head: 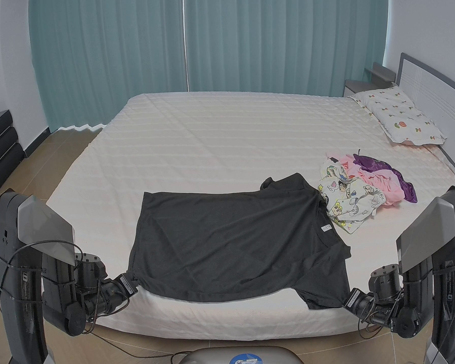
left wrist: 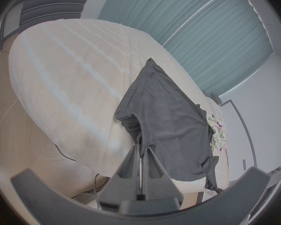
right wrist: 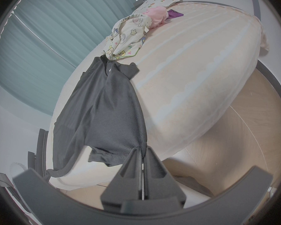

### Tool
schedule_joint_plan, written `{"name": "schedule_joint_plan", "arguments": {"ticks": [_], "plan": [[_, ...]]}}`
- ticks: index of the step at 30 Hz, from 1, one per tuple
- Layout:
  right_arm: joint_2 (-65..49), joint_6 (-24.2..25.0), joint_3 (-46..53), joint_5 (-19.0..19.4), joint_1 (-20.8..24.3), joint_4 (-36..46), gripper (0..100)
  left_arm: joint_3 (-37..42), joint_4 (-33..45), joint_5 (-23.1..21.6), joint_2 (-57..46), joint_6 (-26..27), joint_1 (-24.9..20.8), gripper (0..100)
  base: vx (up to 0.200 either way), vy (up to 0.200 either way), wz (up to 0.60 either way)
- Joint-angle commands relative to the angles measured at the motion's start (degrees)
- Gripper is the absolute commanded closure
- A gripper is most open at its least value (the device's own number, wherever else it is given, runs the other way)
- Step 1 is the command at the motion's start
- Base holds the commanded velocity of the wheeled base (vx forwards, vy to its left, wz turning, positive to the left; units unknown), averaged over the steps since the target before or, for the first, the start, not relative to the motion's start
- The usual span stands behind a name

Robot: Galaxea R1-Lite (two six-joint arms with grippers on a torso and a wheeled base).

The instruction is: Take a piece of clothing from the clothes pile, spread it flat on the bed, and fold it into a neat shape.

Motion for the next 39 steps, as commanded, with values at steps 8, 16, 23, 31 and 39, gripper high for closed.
{"name": "schedule_joint_plan", "arguments": {"ticks": [8, 16, 23, 31, 39], "plan": [[-16.2, 1.1, 2.0, -0.1, 0.4, 17.3, 100, 2.4, -1.0, 4.1, -2.9, 5.0, 0.0, 100, 0.000, 0.000, 0.00], [-21.1, 1.6, 2.0, -0.4, 5.7, 28.7, 100, 4.5, -1.0, 7.8, -2.6, 12.6, 0.1, 100, 0.000, 0.000, 0.00], [-22.0, 1.8, 2.0, -2.6, 9.3, 33.1, 100, 6.2, -1.0, 11.7, -1.4, 19.1, 0.5, 100, 0.000, 0.000, 0.00], [-25.8, 1.8, 2.0, -3.4, 11.6, 39.7, 100, 7.8, -1.0, 12.0, -0.3, 22.1, 1.0, 100, 0.000, 0.000, 0.00], [-29.6, 3.2, 2.0, -3.9, 15.1, 45.1, 100, 10.5, -1.0, 12.1, -0.5, 26.7, 1.6, 100, 0.000, 0.000, 0.00]]}}
